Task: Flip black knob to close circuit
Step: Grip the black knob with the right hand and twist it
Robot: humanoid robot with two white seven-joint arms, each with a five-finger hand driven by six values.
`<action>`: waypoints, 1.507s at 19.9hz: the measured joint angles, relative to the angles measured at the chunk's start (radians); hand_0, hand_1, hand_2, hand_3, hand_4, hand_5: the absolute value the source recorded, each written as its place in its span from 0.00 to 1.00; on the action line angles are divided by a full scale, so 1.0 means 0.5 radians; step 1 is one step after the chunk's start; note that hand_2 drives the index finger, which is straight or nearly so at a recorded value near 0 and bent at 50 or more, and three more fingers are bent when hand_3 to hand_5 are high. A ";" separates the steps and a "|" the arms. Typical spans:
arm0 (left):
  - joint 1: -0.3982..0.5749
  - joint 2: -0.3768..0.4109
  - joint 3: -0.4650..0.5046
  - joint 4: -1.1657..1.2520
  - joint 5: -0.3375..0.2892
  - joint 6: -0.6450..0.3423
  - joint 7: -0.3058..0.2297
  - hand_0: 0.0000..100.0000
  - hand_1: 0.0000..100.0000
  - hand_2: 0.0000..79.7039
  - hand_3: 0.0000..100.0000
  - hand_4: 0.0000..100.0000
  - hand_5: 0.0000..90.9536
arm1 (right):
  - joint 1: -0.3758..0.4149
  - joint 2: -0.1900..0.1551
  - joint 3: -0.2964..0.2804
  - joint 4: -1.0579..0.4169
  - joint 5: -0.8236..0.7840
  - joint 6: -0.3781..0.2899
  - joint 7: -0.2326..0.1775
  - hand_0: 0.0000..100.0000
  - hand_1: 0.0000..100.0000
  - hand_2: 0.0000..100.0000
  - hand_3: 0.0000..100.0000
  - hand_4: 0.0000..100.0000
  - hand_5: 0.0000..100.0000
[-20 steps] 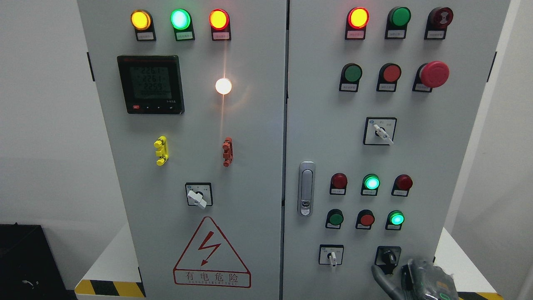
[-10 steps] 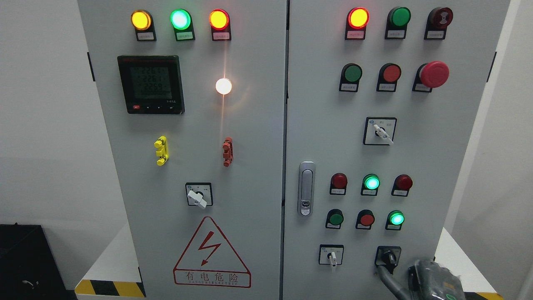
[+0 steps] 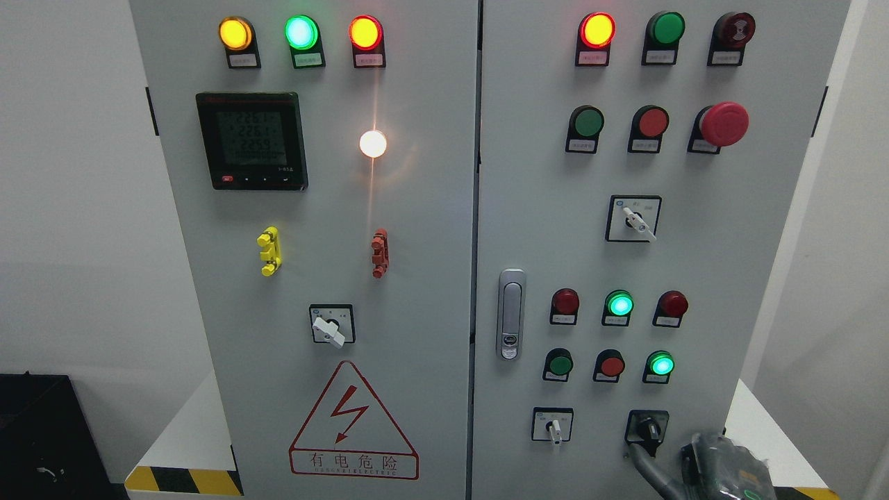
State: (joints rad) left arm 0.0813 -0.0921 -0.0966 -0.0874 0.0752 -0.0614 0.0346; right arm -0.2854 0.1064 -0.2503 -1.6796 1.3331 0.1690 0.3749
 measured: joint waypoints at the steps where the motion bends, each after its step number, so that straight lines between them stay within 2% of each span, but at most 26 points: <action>1: 0.000 0.000 0.000 0.000 0.000 0.000 0.000 0.12 0.56 0.00 0.00 0.00 0.00 | -0.002 -0.001 -0.001 0.002 0.000 0.000 -0.001 0.00 0.00 0.93 1.00 0.96 0.98; 30: 0.000 0.000 0.000 0.000 0.000 0.000 0.000 0.12 0.56 0.00 0.00 0.00 0.00 | -0.011 0.005 -0.113 -0.019 -0.021 -0.018 0.030 0.00 0.00 0.93 1.00 0.95 0.97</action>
State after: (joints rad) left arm 0.0813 -0.0921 -0.0966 -0.0874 0.0752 -0.0614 0.0346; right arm -0.2908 0.1089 -0.3071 -1.6890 1.3224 0.1602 0.3900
